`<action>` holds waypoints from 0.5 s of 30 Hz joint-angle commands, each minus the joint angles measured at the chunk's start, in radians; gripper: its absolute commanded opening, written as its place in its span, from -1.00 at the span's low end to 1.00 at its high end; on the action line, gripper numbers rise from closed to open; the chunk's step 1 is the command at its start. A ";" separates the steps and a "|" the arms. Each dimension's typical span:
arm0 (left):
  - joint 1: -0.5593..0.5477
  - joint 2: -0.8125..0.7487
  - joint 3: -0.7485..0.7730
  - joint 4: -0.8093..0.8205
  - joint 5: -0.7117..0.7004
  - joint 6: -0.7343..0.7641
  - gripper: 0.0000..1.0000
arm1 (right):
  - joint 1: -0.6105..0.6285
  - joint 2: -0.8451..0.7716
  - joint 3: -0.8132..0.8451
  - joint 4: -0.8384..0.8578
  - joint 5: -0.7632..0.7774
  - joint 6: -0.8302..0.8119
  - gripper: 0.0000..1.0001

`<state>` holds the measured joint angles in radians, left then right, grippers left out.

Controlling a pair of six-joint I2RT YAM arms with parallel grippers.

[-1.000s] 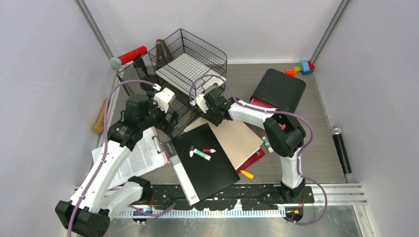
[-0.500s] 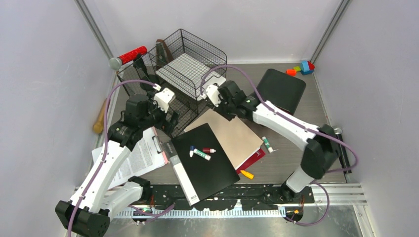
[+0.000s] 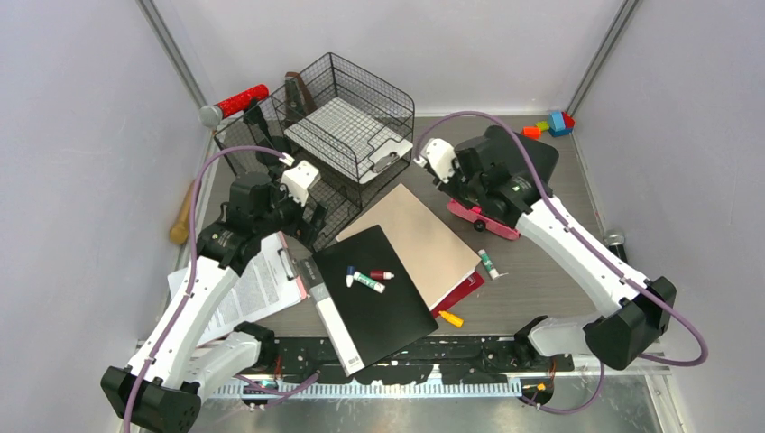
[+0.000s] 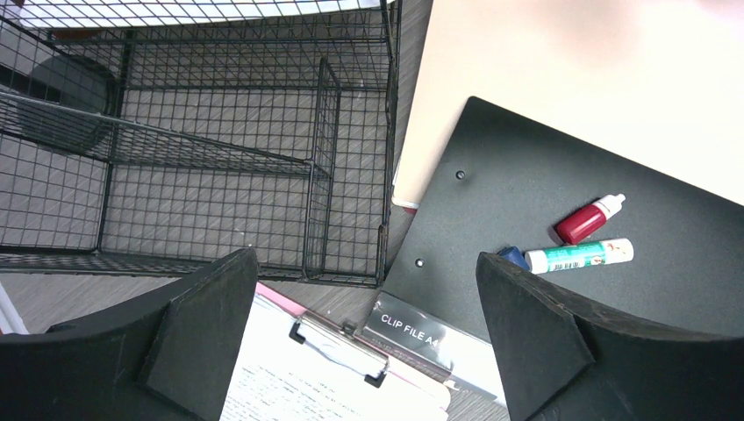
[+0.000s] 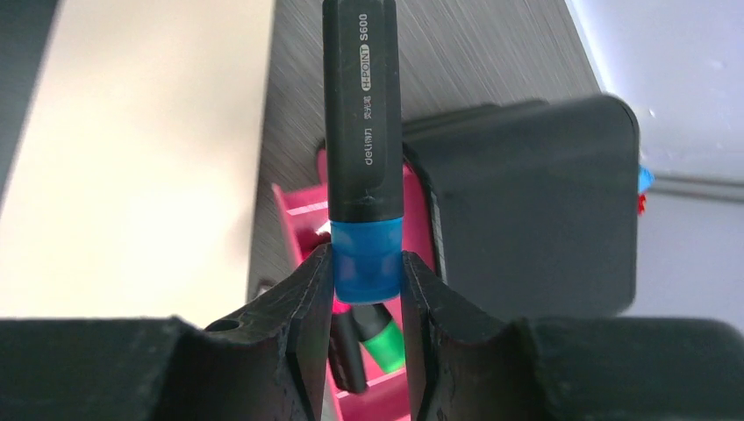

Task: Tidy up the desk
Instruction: Pick up the stationery from the center of the board, then place the stationery in the drawer.

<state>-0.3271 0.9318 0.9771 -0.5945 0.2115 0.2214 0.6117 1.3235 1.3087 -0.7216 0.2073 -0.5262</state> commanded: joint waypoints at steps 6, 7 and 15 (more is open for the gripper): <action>0.000 -0.001 -0.002 0.046 0.024 0.014 0.98 | -0.165 -0.102 0.003 -0.123 -0.010 -0.103 -0.85; 0.000 -0.001 -0.002 0.047 0.023 0.015 0.98 | -0.186 -0.104 -0.003 -0.130 -0.016 -0.112 -0.85; 0.000 -0.005 -0.003 0.044 0.028 0.013 0.98 | -0.243 -0.115 -0.053 -0.171 -0.020 -0.135 -0.82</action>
<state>-0.3271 0.9318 0.9771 -0.5938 0.2188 0.2214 0.3817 1.2278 1.2720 -0.8749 0.1986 -0.6350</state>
